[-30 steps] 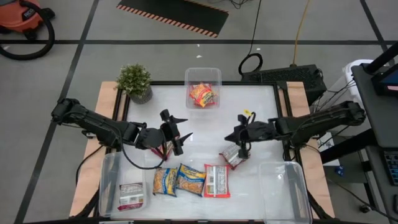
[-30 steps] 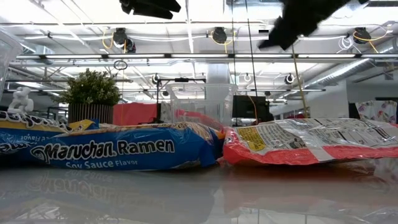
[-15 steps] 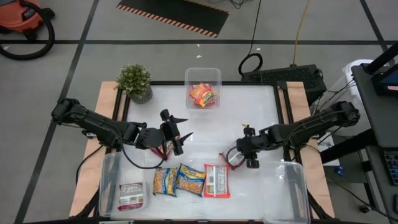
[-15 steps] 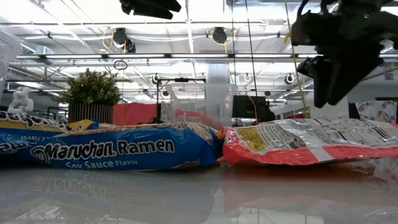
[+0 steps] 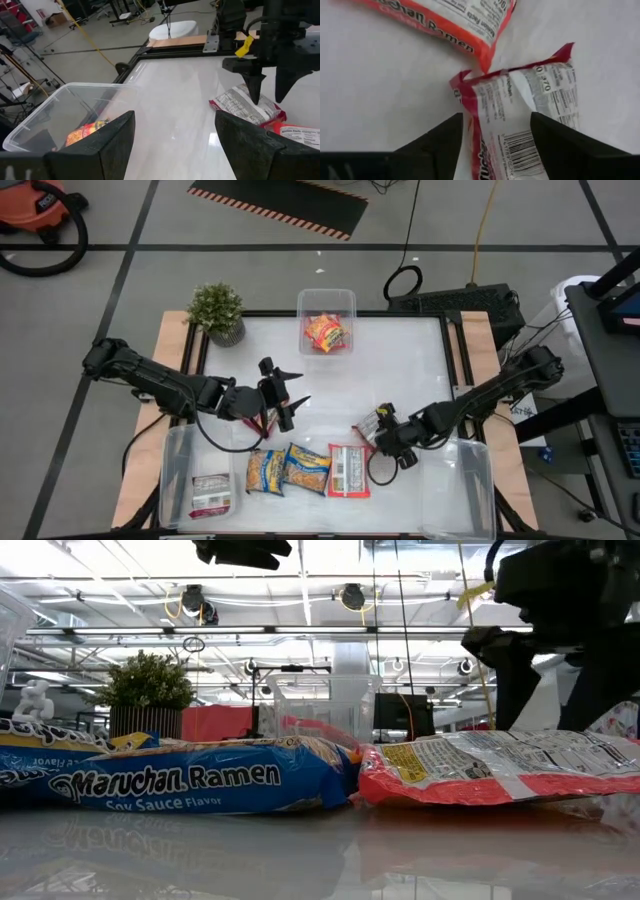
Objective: Sort Maruchan noodles
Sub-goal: Put the right red noodle pack into the bottom left transparent bin
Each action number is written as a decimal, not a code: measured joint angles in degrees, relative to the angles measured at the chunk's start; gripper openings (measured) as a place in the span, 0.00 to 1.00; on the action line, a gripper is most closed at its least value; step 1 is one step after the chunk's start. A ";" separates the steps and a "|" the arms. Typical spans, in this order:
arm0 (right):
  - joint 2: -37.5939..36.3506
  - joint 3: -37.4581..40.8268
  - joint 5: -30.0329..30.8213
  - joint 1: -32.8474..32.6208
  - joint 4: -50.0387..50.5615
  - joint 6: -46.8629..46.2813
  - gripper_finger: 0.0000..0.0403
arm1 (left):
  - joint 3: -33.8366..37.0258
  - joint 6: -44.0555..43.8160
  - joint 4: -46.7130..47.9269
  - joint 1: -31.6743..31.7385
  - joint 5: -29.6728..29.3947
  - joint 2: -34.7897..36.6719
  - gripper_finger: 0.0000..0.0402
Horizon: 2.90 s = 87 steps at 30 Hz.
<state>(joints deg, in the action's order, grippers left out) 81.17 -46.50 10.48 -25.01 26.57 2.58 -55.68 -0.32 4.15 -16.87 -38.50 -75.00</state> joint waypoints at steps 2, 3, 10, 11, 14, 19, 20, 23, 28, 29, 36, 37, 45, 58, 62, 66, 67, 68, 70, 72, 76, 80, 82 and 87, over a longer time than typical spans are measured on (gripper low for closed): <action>0.81 0.00 0.07 0.19 0.29 1.24 0.53 | 0.00 0.04 0.04 0.10 0.00 0.00 0.70; 1.29 0.00 0.12 0.30 0.27 1.60 0.51 | 0.00 0.04 0.03 0.10 -0.01 0.00 0.70; 2.14 0.00 2.69 0.57 0.17 2.85 0.27 | 0.00 0.13 0.05 0.10 0.00 0.02 0.70; 2.04 0.00 3.19 0.57 0.24 2.90 0.23 | 0.00 0.13 0.05 0.10 -0.01 0.00 0.70; 1.76 0.00 3.26 0.59 0.21 3.79 0.10 | 0.00 0.13 0.05 0.10 0.00 0.01 0.70; 1.77 0.00 4.26 0.57 -0.12 4.82 0.03 | 0.00 0.13 0.05 0.10 -0.02 0.00 0.70; 1.71 0.00 4.76 0.59 -0.35 4.83 0.03 | 0.00 0.13 0.05 0.10 0.00 0.00 0.70; 0.19 0.02 6.09 0.63 -1.36 5.35 0.02 | 0.00 0.13 0.08 0.10 0.00 0.02 0.70; -5.21 0.02 6.16 2.16 -6.60 6.04 0.01 | 0.00 1.41 -0.58 0.10 0.00 0.00 0.70; -6.51 0.02 6.18 2.59 -8.08 6.17 0.00 | 0.00 1.76 -0.95 0.10 0.00 0.01 0.70; -14.77 0.02 5.96 6.48 -15.82 8.86 0.00 | -0.06 6.15 -6.28 -0.97 -0.01 -1.21 0.70; -15.53 0.01 5.91 7.12 -17.13 9.19 0.00 | -0.07 7.75 -7.24 -1.45 0.01 -1.89 0.70; -18.43 0.00 2.73 12.25 -19.59 14.36 0.00 | -0.02 18.24 -22.10 -2.38 0.11 -8.90 0.70; -18.50 0.00 -3.24 17.62 -19.73 18.08 0.00 | 0.09 16.44 -20.79 4.16 1.28 -10.66 0.70; -18.50 0.00 -3.30 17.55 -19.74 17.72 0.00 | -0.15 18.43 -24.84 5.69 -1.08 -10.71 0.70; -18.50 0.00 -3.30 17.45 -19.77 16.19 0.00 | -0.03 17.07 -25.16 5.61 6.91 -11.47 0.70; -18.50 0.00 -3.29 17.46 -19.89 16.04 0.00 | -0.07 16.10 -25.39 5.56 8.76 -11.75 0.70; -18.50 0.00 -3.29 17.46 -19.93 15.96 0.00 | -0.06 15.55 -24.68 5.56 11.00 -11.91 0.70; -18.50 0.00 -3.30 17.46 -19.98 15.92 0.00 | -0.02 15.02 -23.90 5.61 15.15 -12.14 0.70; -18.50 0.00 -3.28 17.46 -20.26 15.92 0.00 | -0.08 14.56 -24.50 5.61 16.74 -12.97 0.70; -18.50 0.00 -4.13 17.46 -21.56 16.60 0.00 | -0.01 14.52 -23.02 6.07 18.97 -14.33 0.70; -18.50 0.00 -7.74 17.97 -22.67 17.92 0.00 | 0.04 13.66 -21.19 7.07 19.25 -15.51 0.70; -18.50 0.00 -7.83 18.26 -22.62 18.04 0.00 | -0.07 13.12 -21.71 7.63 19.28 -16.31 0.70; -18.50 0.00 -7.85 18.71 -22.43 18.07 0.00 | -0.07 12.40 -21.77 7.90 20.28 -17.05 0.70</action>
<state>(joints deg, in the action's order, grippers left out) 62.67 -46.50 2.63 -6.31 4.14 20.64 -55.75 12.08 -17.62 -8.97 -18.23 -92.06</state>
